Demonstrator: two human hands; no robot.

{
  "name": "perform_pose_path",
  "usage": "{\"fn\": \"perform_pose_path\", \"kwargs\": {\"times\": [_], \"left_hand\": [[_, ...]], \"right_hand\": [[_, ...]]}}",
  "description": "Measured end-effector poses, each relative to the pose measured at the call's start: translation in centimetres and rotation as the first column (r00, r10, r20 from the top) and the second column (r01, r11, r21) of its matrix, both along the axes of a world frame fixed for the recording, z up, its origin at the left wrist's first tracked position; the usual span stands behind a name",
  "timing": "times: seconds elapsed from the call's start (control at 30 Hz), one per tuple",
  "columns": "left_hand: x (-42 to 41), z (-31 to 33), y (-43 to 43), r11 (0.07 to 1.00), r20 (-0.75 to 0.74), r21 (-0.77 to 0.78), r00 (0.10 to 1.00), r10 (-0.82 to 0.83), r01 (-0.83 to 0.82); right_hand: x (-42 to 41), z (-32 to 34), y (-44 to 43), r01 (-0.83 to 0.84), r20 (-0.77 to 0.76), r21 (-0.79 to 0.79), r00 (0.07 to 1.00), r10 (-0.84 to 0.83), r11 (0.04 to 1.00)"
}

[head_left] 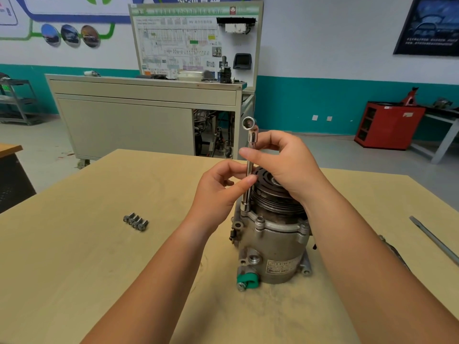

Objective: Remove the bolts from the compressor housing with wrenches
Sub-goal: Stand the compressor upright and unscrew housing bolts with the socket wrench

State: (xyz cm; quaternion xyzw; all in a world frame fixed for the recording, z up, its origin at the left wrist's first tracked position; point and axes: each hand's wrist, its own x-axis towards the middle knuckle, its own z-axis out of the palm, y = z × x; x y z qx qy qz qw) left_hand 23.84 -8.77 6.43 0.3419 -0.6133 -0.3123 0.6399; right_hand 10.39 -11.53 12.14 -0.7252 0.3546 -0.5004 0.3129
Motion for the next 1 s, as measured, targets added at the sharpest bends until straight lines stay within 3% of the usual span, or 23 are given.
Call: {"fn": "perform_pose_path", "kwargs": {"times": [0.23,0.43,1.0], "left_hand": [[-0.03,-0.21,0.06,1.000,0.034,0.003,0.999,-0.019,0.019],[0.10,-0.08,0.14,0.999,0.032,-0.031,0.999,-0.037,0.038],[-0.18,0.21,-0.26,0.999,-0.022,0.022,0.999,0.040,-0.039]], "right_hand": [[-0.28,-0.05,0.05,0.000,-0.023,-0.026,1.000,-0.001,1.000],[-0.11,0.24,0.14,-0.101,0.019,0.030,0.995,0.100,0.994],[0.19,-0.17,-0.23,-0.004,0.072,-0.009,0.997,0.004,1.000]]}}
